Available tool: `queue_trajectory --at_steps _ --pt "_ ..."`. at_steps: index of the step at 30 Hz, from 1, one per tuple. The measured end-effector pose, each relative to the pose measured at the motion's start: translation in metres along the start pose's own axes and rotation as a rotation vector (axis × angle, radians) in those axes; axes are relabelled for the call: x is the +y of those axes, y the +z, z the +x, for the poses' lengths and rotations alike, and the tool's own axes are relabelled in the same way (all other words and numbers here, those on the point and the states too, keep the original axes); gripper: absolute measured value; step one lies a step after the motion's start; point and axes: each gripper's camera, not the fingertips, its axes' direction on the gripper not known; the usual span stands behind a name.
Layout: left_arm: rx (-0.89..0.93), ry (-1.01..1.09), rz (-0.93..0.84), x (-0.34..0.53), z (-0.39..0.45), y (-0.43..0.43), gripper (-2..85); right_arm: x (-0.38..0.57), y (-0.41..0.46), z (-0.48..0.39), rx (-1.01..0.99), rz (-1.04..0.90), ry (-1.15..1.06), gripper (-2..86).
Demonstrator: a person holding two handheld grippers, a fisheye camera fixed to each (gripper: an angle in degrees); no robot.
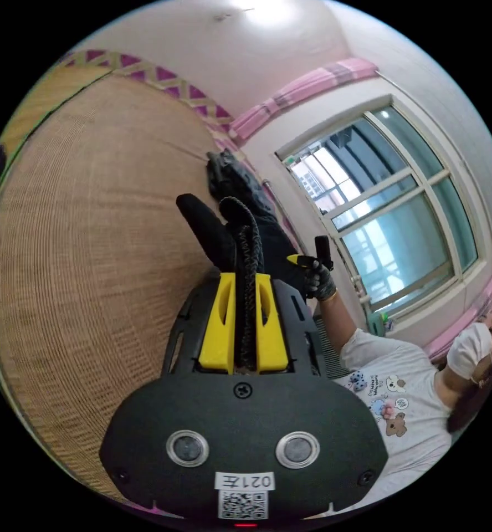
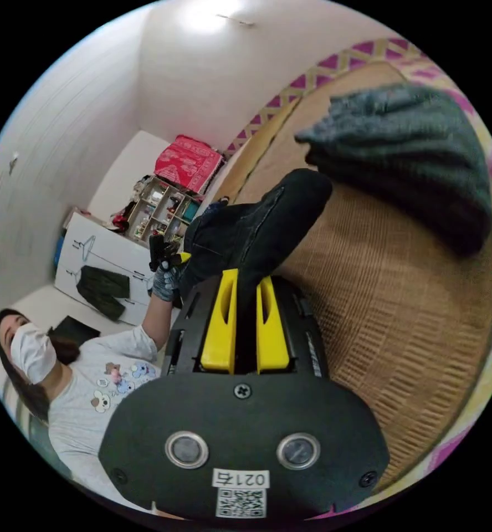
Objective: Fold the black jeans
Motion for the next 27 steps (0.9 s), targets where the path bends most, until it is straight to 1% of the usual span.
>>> queue_trajectory --at_steps 2,4,5,7,8,9,10,11,12,13,14,15,17,18,20,21,22,23,24,26,27 --pt "0.002 0.073 0.006 -0.039 0.024 0.006 5.3 -0.021 -0.045 -0.013 0.038 0.08 -0.054 5.4" --pt "0.003 0.128 0.011 -0.104 0.046 0.028 5.3 -0.042 -0.079 -0.013 0.074 0.142 -0.075 5.5" --pt "0.004 0.137 0.01 -0.122 0.05 0.036 5.4 -0.058 -0.1 -0.009 0.105 0.183 -0.074 5.6" --pt "-0.008 0.15 0.011 -0.189 0.06 0.075 5.5 -0.083 -0.125 0.003 0.156 0.237 -0.062 5.7" --pt "-0.02 0.154 0.009 -0.204 0.062 0.086 5.6 -0.1 -0.135 0.015 0.201 0.267 -0.047 6.1" --pt "-0.051 0.148 0.004 -0.231 0.061 0.11 5.9 -0.108 -0.138 0.022 0.223 0.278 -0.033 6.3" --pt "-0.095 0.112 -0.004 -0.249 0.054 0.134 5.9 -0.123 -0.139 0.042 0.281 0.289 0.028 7.5" --pt "-0.123 0.084 -0.013 -0.254 0.048 0.144 5.8 -0.134 -0.135 0.063 0.37 0.284 0.089 8.8" --pt "-0.188 0.019 -0.028 -0.257 0.034 0.162 5.0 -0.137 -0.131 0.075 0.428 0.28 0.121 9.5" --pt "-0.239 -0.028 -0.013 -0.249 0.023 0.173 3.8 -0.139 -0.12 0.098 0.556 0.257 0.185 10.4" --pt "-0.253 -0.037 0.003 -0.242 0.019 0.176 3.6 -0.135 -0.109 0.115 0.659 0.227 0.208 10.7" --pt "-0.266 -0.031 0.043 -0.225 0.014 0.176 3.2 -0.131 -0.103 0.119 0.7 0.213 0.2 10.7" --pt "-0.276 0.027 0.066 -0.193 0.016 0.173 2.1 -0.106 -0.076 0.12 0.772 0.202 0.088 10.5" --pt "-0.307 0.079 0.082 -0.166 0.022 0.167 1.3 -0.099 -0.067 0.117 0.779 0.194 0.053 10.4" --pt "-0.373 0.157 0.104 -0.121 0.034 0.155 1.1 -0.069 -0.023 0.099 0.75 0.17 -0.125 9.7" --pt "-0.409 0.2 0.116 -0.09 0.041 0.146 2.2 -0.062 -0.009 0.093 0.739 0.155 -0.169 9.8" --pt "-0.45 0.242 0.098 -0.059 0.048 0.138 4.3 -0.049 0.021 0.08 0.711 0.128 -0.263 9.8" --pt "-0.47 0.259 0.093 -0.044 0.051 0.134 5.1 -0.038 0.054 0.067 0.68 0.093 -0.355 9.9" --pt "-0.506 0.278 0.079 -0.014 0.054 0.126 6.7 -0.033 0.072 0.06 0.666 0.071 -0.398 10.0" --pt "-0.551 0.264 0.064 0.029 0.054 0.113 7.0 -0.016 0.152 0.032 0.602 -0.007 -0.578 10.4" --pt "-0.581 0.238 0.076 0.058 0.054 0.102 6.3 -0.012 0.173 0.025 0.585 -0.025 -0.62 10.5"
